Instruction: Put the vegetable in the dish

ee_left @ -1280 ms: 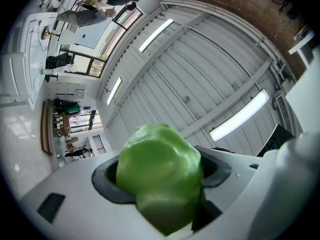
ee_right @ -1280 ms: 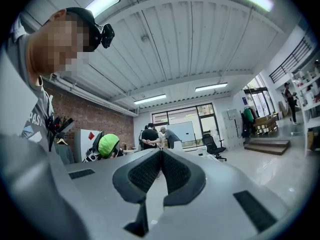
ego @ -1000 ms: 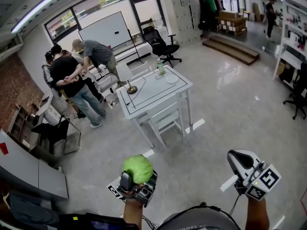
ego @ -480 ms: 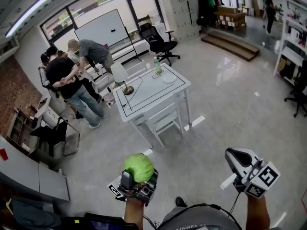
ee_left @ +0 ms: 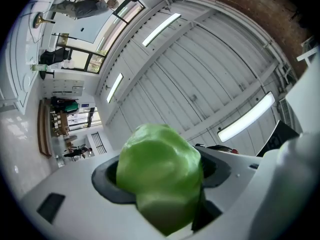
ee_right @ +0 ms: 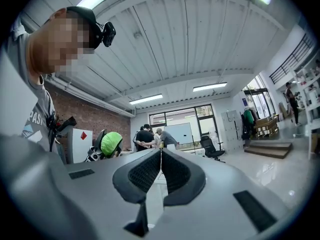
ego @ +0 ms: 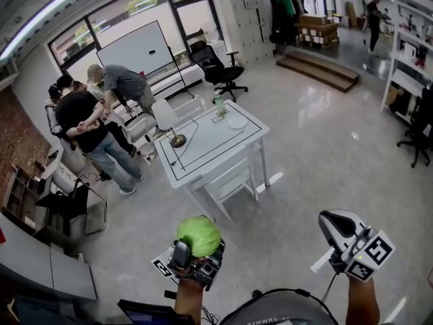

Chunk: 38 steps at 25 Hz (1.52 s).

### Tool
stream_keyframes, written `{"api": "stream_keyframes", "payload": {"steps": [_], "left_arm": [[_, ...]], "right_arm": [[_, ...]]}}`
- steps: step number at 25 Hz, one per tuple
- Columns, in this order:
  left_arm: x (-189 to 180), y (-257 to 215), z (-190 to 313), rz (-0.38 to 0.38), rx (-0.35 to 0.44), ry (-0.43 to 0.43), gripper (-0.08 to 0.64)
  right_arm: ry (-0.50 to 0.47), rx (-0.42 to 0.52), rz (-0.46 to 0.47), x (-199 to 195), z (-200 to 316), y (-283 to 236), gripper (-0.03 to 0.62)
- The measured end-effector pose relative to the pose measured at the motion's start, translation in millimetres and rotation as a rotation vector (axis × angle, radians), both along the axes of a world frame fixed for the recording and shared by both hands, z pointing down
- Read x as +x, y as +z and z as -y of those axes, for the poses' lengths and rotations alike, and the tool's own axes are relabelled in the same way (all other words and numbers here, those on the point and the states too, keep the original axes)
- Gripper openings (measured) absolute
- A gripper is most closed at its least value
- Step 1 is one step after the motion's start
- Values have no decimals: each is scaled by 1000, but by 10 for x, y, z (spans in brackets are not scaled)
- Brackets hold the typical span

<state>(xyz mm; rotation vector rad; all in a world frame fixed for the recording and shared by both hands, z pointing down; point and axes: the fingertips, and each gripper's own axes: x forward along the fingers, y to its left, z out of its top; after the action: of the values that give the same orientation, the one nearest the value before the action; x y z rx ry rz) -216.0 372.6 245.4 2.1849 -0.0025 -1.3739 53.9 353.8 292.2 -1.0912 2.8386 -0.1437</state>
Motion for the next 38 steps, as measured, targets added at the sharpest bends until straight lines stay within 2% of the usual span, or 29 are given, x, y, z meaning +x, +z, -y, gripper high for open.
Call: {"api": "stream_keyframes", "payload": {"steps": [7, 12, 18, 26, 33, 38], "left_arm": [[-157, 41, 333, -4, -2, 30, 328], [-117, 63, 642, 5, -17, 29, 328], [44, 80, 1150, 0, -53, -9, 328], [374, 87, 1760, -3, -51, -54, 328], [669, 143, 2094, -9, -50, -88, 328], [672, 192, 2367, 0, -65, -97, 328]], "right_arm": [[24, 8, -24, -172, 255, 10, 6], [21, -4, -35, -139, 588, -2, 6], [-17, -28, -32, -36, 1128, 16, 6], [-69, -27, -16, 234, 1832, 20, 6], [-112, -27, -25, 462, 2226, 88, 6], [-121, -47, -18, 464, 2491, 172, 6]]}}
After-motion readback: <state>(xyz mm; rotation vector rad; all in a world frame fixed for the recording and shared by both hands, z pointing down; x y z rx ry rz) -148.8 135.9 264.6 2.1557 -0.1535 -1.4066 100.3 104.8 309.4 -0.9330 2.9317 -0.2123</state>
